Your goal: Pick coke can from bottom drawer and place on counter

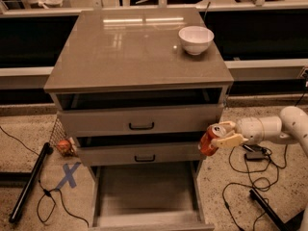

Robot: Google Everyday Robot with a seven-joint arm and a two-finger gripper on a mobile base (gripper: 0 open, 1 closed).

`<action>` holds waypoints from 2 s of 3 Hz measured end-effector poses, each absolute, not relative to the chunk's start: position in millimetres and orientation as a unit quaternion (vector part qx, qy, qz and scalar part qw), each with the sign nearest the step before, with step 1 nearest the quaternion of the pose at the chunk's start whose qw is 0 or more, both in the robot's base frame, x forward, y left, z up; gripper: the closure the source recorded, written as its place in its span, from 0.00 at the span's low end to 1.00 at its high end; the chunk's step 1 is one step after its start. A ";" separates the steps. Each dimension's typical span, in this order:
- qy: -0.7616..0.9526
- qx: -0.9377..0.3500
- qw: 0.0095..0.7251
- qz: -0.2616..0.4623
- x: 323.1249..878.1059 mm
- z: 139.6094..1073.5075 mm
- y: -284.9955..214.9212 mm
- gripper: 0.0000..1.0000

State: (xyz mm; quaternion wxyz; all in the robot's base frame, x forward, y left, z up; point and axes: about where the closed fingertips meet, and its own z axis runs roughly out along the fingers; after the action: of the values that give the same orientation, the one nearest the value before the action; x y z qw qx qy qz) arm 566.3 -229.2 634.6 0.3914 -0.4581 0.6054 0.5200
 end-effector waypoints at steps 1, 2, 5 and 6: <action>0.603 -0.509 0.379 0.484 558.5 692.0 -213.7 1.00; 0.599 -0.540 0.376 0.457 563.6 761.7 -214.1 1.00; 0.583 -0.590 0.393 0.396 607.6 907.7 -189.8 1.00; 0.584 -0.574 0.396 0.415 631.4 922.6 -168.4 1.00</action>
Offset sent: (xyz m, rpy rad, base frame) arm -0.0037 0.0036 0.1817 -0.2013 -0.1848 0.0911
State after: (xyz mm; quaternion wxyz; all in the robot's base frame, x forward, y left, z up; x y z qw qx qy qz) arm 631.4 -168.4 922.6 0.3960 -0.5744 0.5841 0.4147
